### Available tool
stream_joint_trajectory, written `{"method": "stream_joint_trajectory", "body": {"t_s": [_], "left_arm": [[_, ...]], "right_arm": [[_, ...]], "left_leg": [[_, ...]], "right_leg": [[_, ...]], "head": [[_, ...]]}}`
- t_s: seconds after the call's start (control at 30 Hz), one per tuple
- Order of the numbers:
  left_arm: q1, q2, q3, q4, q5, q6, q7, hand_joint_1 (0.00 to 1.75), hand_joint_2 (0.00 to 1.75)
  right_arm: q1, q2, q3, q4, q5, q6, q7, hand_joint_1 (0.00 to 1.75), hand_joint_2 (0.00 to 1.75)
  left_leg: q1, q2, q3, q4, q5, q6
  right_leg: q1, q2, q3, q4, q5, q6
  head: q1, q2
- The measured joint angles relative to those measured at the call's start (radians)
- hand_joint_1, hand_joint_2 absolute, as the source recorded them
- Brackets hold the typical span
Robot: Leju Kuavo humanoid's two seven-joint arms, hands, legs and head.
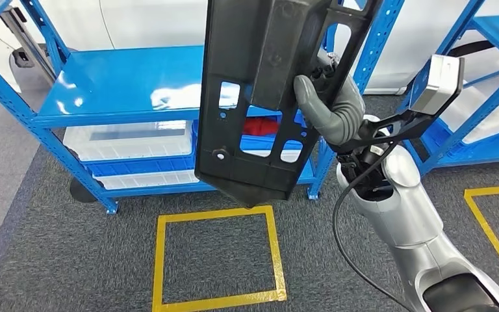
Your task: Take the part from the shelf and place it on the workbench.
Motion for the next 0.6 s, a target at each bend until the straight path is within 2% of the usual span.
{"method": "stream_joint_trajectory", "body": {"t_s": [0.03,0.07,0.1,0.17,0.2,0.23,0.27,0.3,0.33,0.37,0.4,0.43,0.5,0.57,0.6], "left_arm": [[0.000,0.000,-0.001,0.000,0.000,0.000,0.001,0.00,1.75],[0.000,0.000,-0.001,0.000,0.000,0.001,0.002,0.00,1.75],[0.001,0.000,-0.002,0.001,0.000,0.001,0.003,0.00,1.75],[0.003,0.000,-0.002,0.001,0.000,0.002,0.004,0.00,1.75],[0.005,0.000,-0.002,0.001,0.000,0.001,0.005,0.00,1.75],[0.006,0.000,-0.002,0.001,0.000,0.001,0.006,0.00,1.75],[0.007,0.000,-0.002,0.001,0.000,0.001,0.006,0.00,1.75],[0.007,-0.001,-0.002,0.001,0.000,0.000,0.007,0.00,1.75],[0.007,-0.001,-0.002,0.001,-0.001,0.000,0.008,0.00,1.75],[0.007,-0.001,-0.003,0.001,-0.002,0.000,0.008,0.00,1.75],[0.006,-0.001,-0.003,0.001,-0.003,0.000,0.009,0.00,1.75],[0.005,-0.001,-0.004,0.001,-0.004,0.000,0.010,0.00,1.75],[0.004,-0.001,-0.004,0.001,-0.006,0.000,0.011,0.00,1.75],[0.003,-0.001,-0.005,0.001,-0.007,0.000,0.012,0.00,1.75],[0.003,-0.001,-0.005,0.001,-0.007,0.001,0.012,0.00,1.75]], "right_arm": [[0.000,-0.004,0.000,0.000,0.000,0.000,0.000,1.75,1.75],[-0.001,-0.007,0.000,-0.001,0.000,0.000,0.000,1.75,1.75],[-0.002,-0.009,0.000,-0.001,-0.001,0.000,0.000,1.75,1.75],[-0.001,-0.012,0.000,-0.002,-0.001,0.000,0.000,1.75,1.75],[0.001,-0.013,0.000,-0.001,-0.001,0.000,0.000,1.75,1.75],[0.003,-0.014,0.000,-0.001,-0.001,0.000,0.000,1.75,1.75],[0.004,-0.015,0.000,-0.001,-0.001,0.000,0.000,1.75,1.75],[0.004,-0.016,0.000,-0.001,-0.002,0.000,0.000,1.75,1.75],[0.003,-0.016,0.000,-0.001,-0.003,0.001,0.000,1.75,1.75],[0.001,-0.016,0.000,-0.002,-0.005,0.001,0.000,1.75,1.75],[0.000,-0.016,-0.001,-0.002,-0.007,0.002,0.000,1.75,1.75],[-0.001,-0.018,-0.001,-0.002,-0.009,0.003,0.000,1.75,1.75],[-0.001,-0.022,-0.002,-0.002,-0.014,0.005,0.000,1.75,1.75],[-0.005,-0.026,-0.003,-0.002,-0.016,0.008,0.000,1.75,1.75],[-0.007,-0.026,-0.003,-0.002,-0.017,0.010,0.000,1.75,1.75]], "left_leg": [[0.002,0.011,-0.001,-0.006,0.008,0.004],[0.006,0.023,-0.003,-0.011,0.018,0.009],[0.009,0.036,-0.006,-0.015,0.027,0.012],[0.008,0.059,-0.019,-0.015,0.038,0.015],[0.009,0.071,-0.026,-0.014,0.041,0.013],[0.009,0.083,-0.032,-0.013,0.044,0.011],[0.010,0.095,-0.037,-0.010,0.046,0.009],[0.012,0.105,-0.040,-0.006,0.045,0.005],[0.012,0.115,-0.041,-0.001,0.043,0.001],[0.010,0.123,-0.043,0.004,0.040,-0.005],[0.008,0.130,-0.044,0.009,0.037,-0.011],[0.005,0.137,-0.044,0.011,0.035,-0.018],[0.003,0.150,-0.043,0.011,0.033,-0.029],[0.007,0.129,-0.051,0.033,0.012,-0.040],[0.010,0.107,-0.069,0.075,-0.016,-0.043]], "right_leg": [[0.000,-0.002,-0.005,0.005,-0.003,0.005],[0.000,-0.012,-0.017,0.025,-0.020,0.010],[-0.001,-0.028,-0.036,0.067,-0.050,0.014],[-0.006,-0.056,-0.088,0.199,-0.128,0.025],[-0.010,-0.063,-0.107,0.256,-0.153,0.032],[-0.015,-0.067,-0.109,0.282,-0.161,0.037],[-0.019,-0.073,-0.089,0.266,-0.151,0.042],[-0.022,-0.082,-0.049,0.211,-0.128,0.045],[-0.024,-0.102,-0.002,0.138,-0.109,0.047],[-0.022,-0.121,0.036,0.076,-0.093,0.044],[-0.019,-0.133,0.060,0.035,-0.087,0.037],[-0.015,-0.140,0.067,0.019,-0.089,0.028],[-0.012,-0.122,0.061,0.020,-0.086,0.010],[-0.015,-0.104,0.059,0.015,-0.081,-0.005],[-0.017,-0.095,0.058,0.013,-0.078,-0.012]], "head": [[0.000,0.000],[0.000,0.000],[0.000,0.000],[0.000,0.000],[0.000,0.000],[0.000,0.000],[0.000,0.000],[0.000,0.000],[0.000,0.000],[0.000,0.000],[0.000,0.000],[0.000,0.000],[0.000,0.000],[0.000,0.000],[0.000,0.000]]}}
